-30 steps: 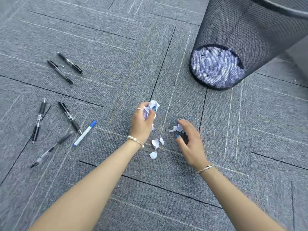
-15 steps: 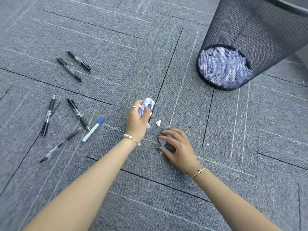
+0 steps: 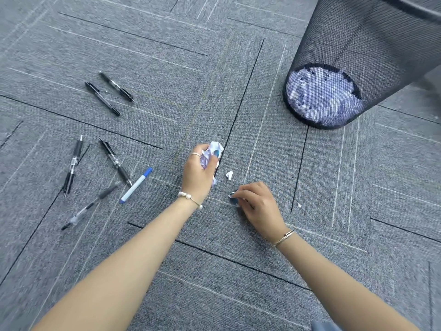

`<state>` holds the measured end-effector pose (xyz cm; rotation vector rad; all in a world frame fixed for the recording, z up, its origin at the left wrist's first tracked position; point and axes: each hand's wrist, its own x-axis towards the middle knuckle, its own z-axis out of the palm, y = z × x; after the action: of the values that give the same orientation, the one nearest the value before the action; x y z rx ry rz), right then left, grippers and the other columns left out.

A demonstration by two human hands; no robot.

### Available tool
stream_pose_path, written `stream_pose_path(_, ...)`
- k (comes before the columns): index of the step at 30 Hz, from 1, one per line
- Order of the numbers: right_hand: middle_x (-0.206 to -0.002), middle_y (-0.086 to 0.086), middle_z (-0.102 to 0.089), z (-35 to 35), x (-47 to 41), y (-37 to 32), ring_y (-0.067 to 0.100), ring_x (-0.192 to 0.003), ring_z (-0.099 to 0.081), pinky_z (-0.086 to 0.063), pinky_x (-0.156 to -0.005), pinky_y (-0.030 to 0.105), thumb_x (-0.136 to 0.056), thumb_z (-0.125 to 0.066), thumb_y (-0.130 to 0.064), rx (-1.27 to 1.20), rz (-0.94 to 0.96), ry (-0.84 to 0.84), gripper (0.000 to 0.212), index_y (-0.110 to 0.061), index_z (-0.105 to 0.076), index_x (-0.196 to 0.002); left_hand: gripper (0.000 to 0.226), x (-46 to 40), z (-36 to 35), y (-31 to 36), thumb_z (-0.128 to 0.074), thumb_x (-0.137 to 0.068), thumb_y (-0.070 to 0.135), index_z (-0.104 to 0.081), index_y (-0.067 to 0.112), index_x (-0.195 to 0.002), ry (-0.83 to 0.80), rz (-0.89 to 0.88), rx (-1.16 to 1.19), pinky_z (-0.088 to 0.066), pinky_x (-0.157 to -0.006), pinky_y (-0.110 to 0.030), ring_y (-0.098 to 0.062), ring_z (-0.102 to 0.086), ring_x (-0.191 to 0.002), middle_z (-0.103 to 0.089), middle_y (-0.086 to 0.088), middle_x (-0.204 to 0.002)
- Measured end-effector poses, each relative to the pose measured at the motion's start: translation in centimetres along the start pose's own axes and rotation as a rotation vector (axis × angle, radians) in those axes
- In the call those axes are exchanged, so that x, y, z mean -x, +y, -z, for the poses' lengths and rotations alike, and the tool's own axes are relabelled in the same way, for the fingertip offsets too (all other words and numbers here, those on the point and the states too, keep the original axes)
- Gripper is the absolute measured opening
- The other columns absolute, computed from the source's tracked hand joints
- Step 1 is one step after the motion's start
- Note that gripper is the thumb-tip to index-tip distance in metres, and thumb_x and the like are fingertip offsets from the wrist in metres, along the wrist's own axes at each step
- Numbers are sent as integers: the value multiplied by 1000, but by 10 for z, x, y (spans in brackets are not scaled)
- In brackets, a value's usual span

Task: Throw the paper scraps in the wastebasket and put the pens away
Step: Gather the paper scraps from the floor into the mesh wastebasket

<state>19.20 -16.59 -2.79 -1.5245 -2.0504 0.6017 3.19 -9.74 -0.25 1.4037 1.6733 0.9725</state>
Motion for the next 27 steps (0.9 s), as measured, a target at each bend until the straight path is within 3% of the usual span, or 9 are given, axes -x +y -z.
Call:
stream_pose_path(3, -89, 1, -69, 3, -3, -3, 15, -84, -56, -42, -76, 19, -79, -65, -14, -60, -75, 0, 12, -11, -71, -88, 23, 1, 0, 4, -51, -89, 22, -52, 13, -110, 3, 4, -12, -40, -49, -19, -12, -53, -60, -61, -4, -80)
stream_pose_path(6, -87, -5, -67, 7, -7, -8, 6, -81, -57, -43, -74, 12, -80, -67, -11, -217, -270, -4, 10, -16, -71, -89, 18, 3, 0, 16, -51, -89, 20, -53, 13, -106, 17, 11, 15, -37, -46, -12, -9, -51, -57, -58, 3, -73)
stream_pose_path(10, -76, -6, -65, 22, -16, -18, 7, -66, -58, -50, -57, 18, -82, -65, -11, -618, -628, 42, 11, -21, -70, -84, 19, 5, -7, 34, -52, -90, 23, -51, 16, -107, 47, 78, 113, -38, -46, -8, -3, -50, -58, -55, 11, -73)
stream_pose_path(13, -70, 0, -63, 37, -20, -23, 4, -52, -49, -39, -46, 13, -82, -64, -8, -882, -832, 89, 11, -17, -71, -84, 20, 6, -12, 48, -52, -90, 22, -51, 15, -108, 27, 57, 185, -39, -48, -11, -2, -52, -59, -56, 10, -75)
stream_pose_path(16, -70, 2, -63, 59, -23, -27, 10, -60, -46, -38, -55, 19, -82, -62, -4, -973, -869, 127, 15, -17, -71, -83, 18, 1, -15, 62, -51, -90, 19, -49, 15, -108, 36, 68, 257, -40, -48, -9, 6, -53, -56, -56, 9, -79)
stream_pose_path(19, -67, 3, -62, 90, -31, -36, 7, -57, -47, -39, -51, 13, -83, -60, -1, -1029, -858, 172, 14, -11, -69, -86, 22, -4, -18, 85, -52, -89, 20, -53, 9, -108, 48, 37, 280, -40, -52, -20, -3, -52, -59, -58, 4, -78)
stream_pose_path(22, -66, 0, -62, 121, -42, -42, 8, -60, -48, -39, -53, 13, -83, -60, -1, -1024, -829, 198, 14, -12, -69, -85, 16, -10, -21, 115, -51, -89, 21, -54, 12, -102, 27, -12, 231, -35, -46, -9, 2, -50, -53, -57, 4, -74)
stream_pose_path(27, -67, -4, -66, 169, -65, -47, 5, -63, -55, -45, -64, 14, -83, -60, 1, -1013, -758, 268, 16, -13, -69, -84, 18, -23, -27, 166, -51, -90, 20, -54, 9, -103, -4, -66, 277, -31, -39, -9, 5, -47, -43, -55, 7, -66)
